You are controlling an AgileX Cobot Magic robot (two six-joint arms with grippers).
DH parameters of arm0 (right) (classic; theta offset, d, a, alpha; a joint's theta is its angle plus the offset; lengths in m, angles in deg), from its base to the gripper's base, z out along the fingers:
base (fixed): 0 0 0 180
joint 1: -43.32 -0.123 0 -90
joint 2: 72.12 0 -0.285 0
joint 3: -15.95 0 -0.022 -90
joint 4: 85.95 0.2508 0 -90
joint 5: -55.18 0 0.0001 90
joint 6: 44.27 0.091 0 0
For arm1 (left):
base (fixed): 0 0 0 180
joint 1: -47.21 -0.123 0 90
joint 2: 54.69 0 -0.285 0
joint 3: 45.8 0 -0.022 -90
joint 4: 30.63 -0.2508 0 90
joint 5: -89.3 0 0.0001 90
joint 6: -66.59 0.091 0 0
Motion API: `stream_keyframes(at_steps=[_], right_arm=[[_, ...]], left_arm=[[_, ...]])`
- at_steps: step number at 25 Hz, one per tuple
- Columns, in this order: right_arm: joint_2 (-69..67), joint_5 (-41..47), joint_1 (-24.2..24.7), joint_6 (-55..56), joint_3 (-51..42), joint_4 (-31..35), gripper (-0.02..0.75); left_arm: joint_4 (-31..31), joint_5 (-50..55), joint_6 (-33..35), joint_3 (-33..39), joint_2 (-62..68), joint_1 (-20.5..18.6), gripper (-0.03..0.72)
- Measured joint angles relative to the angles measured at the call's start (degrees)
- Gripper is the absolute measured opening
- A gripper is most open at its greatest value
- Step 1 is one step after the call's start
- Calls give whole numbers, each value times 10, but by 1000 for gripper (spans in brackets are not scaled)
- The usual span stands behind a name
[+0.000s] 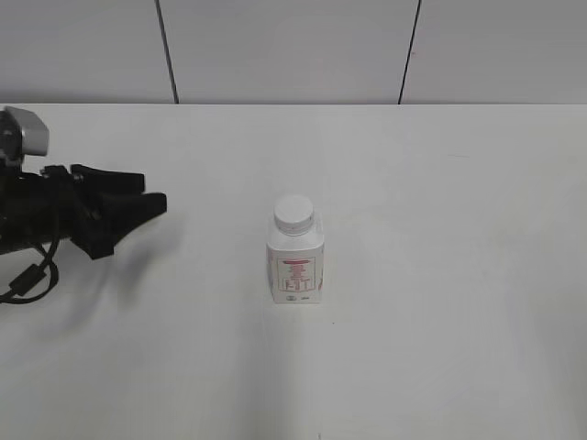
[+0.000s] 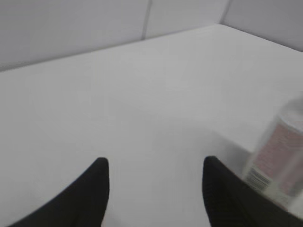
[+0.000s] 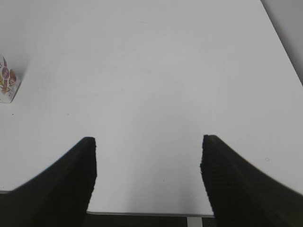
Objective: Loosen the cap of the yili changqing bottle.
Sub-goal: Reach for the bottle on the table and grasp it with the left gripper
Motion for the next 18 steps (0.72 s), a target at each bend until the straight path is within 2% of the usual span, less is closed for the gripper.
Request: stream_keyframes(at_steps=[3, 6, 12, 18], right_arm=[[0, 0, 0, 0, 0, 0, 545], [0, 0, 0, 0, 0, 0, 545], [0, 0, 0, 0, 0, 0, 545], [0, 0, 0, 0, 0, 0, 545]], left_arm=[[-112, -15, -28, -47, 44, 8, 400], [-169, -21, -33, -74, 67, 29, 425], [-170, -26, -34, -81, 72, 63, 566], [-165, -29, -27, -92, 94, 111, 587]])
